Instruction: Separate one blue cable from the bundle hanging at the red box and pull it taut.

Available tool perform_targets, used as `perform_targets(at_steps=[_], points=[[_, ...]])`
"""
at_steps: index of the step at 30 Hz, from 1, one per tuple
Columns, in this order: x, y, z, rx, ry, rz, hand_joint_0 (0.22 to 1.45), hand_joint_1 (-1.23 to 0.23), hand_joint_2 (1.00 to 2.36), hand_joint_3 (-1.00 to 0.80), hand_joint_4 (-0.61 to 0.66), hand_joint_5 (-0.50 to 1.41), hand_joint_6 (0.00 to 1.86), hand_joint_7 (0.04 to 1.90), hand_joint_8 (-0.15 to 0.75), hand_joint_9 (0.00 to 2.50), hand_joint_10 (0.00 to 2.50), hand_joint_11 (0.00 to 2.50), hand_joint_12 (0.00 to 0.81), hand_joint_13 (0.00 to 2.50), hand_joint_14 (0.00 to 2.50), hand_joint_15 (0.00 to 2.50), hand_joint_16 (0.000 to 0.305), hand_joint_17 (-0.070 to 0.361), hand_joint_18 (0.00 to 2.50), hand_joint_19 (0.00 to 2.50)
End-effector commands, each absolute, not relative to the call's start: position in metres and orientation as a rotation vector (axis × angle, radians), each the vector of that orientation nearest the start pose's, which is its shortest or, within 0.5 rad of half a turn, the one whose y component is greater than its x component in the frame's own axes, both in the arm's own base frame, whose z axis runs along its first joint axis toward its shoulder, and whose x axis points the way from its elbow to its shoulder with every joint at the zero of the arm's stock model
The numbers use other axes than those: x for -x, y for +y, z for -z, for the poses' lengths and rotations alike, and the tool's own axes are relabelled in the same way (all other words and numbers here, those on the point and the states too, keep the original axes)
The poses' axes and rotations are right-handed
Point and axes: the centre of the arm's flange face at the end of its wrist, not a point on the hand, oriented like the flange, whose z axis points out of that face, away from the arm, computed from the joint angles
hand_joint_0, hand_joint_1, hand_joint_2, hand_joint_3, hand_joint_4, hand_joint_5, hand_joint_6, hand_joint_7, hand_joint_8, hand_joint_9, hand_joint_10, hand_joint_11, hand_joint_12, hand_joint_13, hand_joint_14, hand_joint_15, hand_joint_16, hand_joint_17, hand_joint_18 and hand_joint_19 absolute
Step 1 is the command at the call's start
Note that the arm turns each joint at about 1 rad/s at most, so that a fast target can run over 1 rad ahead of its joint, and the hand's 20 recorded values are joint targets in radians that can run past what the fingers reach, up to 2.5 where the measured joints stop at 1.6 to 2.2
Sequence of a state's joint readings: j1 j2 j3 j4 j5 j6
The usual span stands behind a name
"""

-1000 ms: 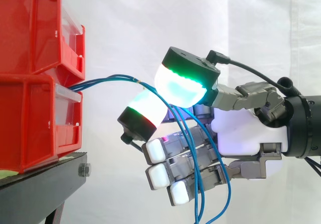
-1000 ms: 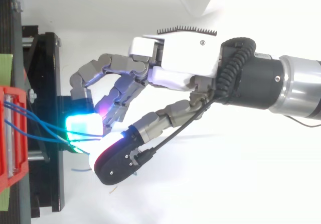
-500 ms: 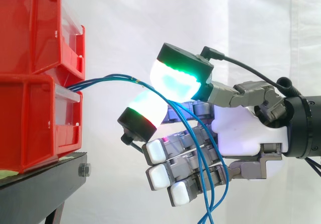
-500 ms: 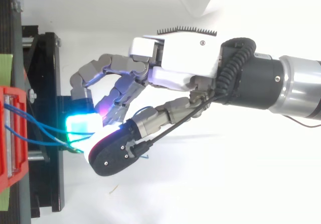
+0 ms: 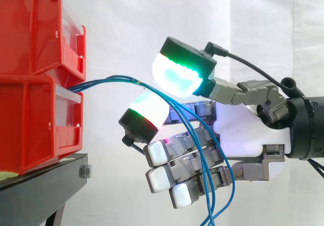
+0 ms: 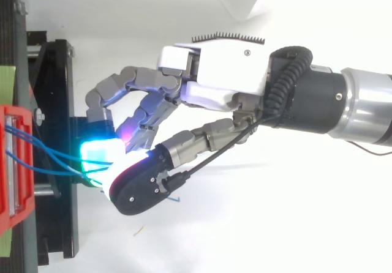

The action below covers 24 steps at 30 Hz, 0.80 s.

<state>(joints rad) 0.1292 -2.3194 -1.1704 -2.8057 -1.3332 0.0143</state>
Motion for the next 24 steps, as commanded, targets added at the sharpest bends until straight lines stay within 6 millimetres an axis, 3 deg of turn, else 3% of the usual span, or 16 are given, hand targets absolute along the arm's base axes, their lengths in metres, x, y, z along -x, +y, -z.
perform_targets(at_steps=[1,4,9,14,17,24], points=[[-0.7674,-0.0585,-0.2392,-1.275,1.132,-1.133,0.46,-0.64,1.00,-0.50,0.13,-0.18,0.83,1.11,0.296,0.91,0.02,0.63,0.399,0.90,0.01,0.44,0.060,0.134,0.87,0.59],[-0.7674,-0.0585,-0.2392,-1.275,1.132,-1.133,0.46,-0.62,1.00,-0.50,0.13,-0.18,0.83,1.10,0.296,0.91,0.02,0.63,0.399,0.90,0.02,0.44,0.060,0.134,0.87,0.58],[-0.7674,-0.0586,-0.2392,-1.276,1.131,-1.131,0.57,-0.59,1.00,-0.46,0.10,-0.17,0.81,1.17,0.272,0.91,0.02,0.64,0.369,0.88,0.02,0.44,0.052,0.117,0.82,0.62],[-0.7669,-0.0585,-0.2387,-1.278,1.136,-1.130,0.57,-0.73,1.02,-0.23,0.09,-0.18,0.83,1.23,0.274,0.91,0.02,0.65,0.368,0.88,0.02,0.45,0.052,0.118,0.82,0.62],[-0.7666,-0.0586,-0.2380,-1.279,1.137,-1.129,0.58,-0.78,1.02,-0.19,0.05,-0.19,0.85,1.23,0.270,0.88,0.02,0.64,0.368,0.87,0.02,0.45,0.052,0.118,0.82,0.61],[-0.7667,-0.0573,-0.2380,-1.277,1.139,-1.131,0.66,-0.90,1.02,-0.31,0.04,-0.20,0.87,1.18,0.254,0.85,0.02,0.64,0.360,0.86,0.02,0.44,0.052,0.117,0.83,0.56]])
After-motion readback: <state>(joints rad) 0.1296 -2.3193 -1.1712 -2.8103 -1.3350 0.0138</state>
